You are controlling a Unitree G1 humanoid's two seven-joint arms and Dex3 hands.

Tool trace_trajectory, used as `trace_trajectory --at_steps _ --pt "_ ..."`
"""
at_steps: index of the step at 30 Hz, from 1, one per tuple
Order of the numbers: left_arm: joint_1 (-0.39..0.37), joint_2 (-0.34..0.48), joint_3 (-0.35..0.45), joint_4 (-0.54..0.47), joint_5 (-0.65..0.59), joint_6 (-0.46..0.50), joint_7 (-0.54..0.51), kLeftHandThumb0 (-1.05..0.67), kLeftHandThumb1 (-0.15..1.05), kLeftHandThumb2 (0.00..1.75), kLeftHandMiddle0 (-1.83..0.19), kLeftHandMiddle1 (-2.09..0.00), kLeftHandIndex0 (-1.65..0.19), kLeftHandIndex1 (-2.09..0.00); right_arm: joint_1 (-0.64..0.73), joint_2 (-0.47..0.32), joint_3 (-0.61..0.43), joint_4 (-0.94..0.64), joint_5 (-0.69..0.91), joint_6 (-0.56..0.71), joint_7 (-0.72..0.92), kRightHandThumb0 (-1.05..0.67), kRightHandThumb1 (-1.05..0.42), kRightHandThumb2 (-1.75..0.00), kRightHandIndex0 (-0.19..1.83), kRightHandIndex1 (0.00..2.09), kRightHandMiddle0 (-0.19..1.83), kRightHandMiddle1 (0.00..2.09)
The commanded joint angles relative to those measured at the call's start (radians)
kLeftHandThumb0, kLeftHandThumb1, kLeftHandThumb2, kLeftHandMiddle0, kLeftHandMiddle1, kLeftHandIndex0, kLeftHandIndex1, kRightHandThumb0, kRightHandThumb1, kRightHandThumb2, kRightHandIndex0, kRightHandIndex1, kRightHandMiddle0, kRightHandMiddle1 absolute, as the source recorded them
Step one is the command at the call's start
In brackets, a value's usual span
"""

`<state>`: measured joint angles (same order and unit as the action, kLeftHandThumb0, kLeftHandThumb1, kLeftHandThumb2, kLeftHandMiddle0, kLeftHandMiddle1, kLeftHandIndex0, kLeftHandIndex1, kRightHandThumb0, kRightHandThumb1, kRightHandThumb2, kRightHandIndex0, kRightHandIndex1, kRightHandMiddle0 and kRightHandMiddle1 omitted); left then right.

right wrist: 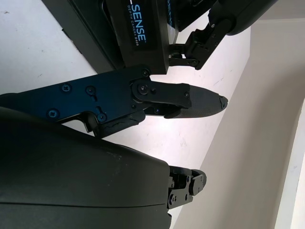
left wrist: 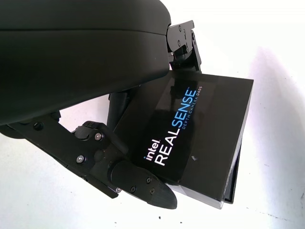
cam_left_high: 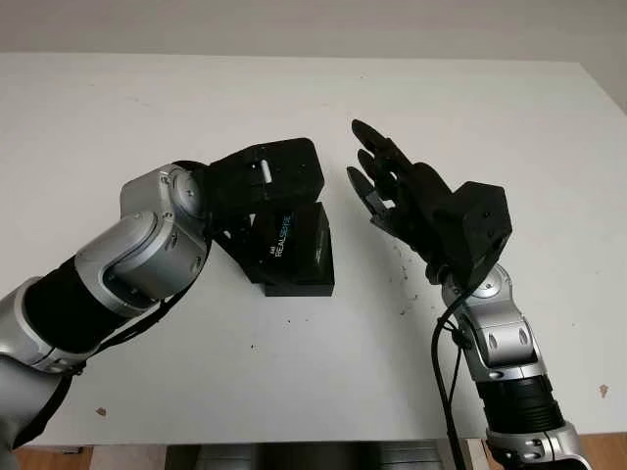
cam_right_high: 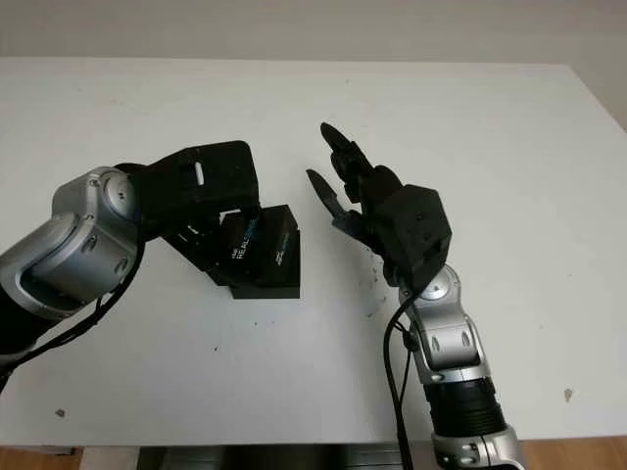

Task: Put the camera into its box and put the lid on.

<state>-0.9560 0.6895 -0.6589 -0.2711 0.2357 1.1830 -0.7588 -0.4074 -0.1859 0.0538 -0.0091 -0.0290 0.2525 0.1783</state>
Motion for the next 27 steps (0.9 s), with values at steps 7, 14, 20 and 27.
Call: trace_trajectory --at_steps 7,14,20,27 --pt "-0.016 -0.005 -0.029 -0.009 0.007 0.001 -0.005 -0.28 1.05 0.26 -0.25 -1.91 -0.16 -1.9 -0.001 0.008 -0.006 -0.007 0.003 0.003 -0.007 -0.71 -1.05 -0.47 0.06 0.05 0.03 0.19" --pt "-0.019 -0.07 0.004 -0.015 -0.015 0.104 0.045 -0.28 1.05 0.3 -0.16 -1.96 -0.07 -1.8 0.002 0.012 -0.006 -0.006 0.003 -0.001 -0.013 -0.7 -1.05 -0.47 0.05 0.05 0.02 0.18" --pt "-0.05 -0.104 0.0 -0.021 -0.064 0.218 0.087 -0.34 1.05 0.39 -0.02 -1.64 0.19 -1.58 0.008 0.01 -0.009 -0.015 0.0 0.013 -0.016 -0.7 -1.05 -0.46 0.06 0.06 0.03 0.18" --pt "-0.082 -0.062 -0.055 -0.024 -0.1 0.162 0.073 -0.44 1.05 0.41 -0.28 -2.08 -0.32 -2.09 0.01 0.009 -0.008 -0.018 -0.004 0.02 -0.021 -0.7 -1.05 -0.46 0.06 0.06 0.04 0.17"
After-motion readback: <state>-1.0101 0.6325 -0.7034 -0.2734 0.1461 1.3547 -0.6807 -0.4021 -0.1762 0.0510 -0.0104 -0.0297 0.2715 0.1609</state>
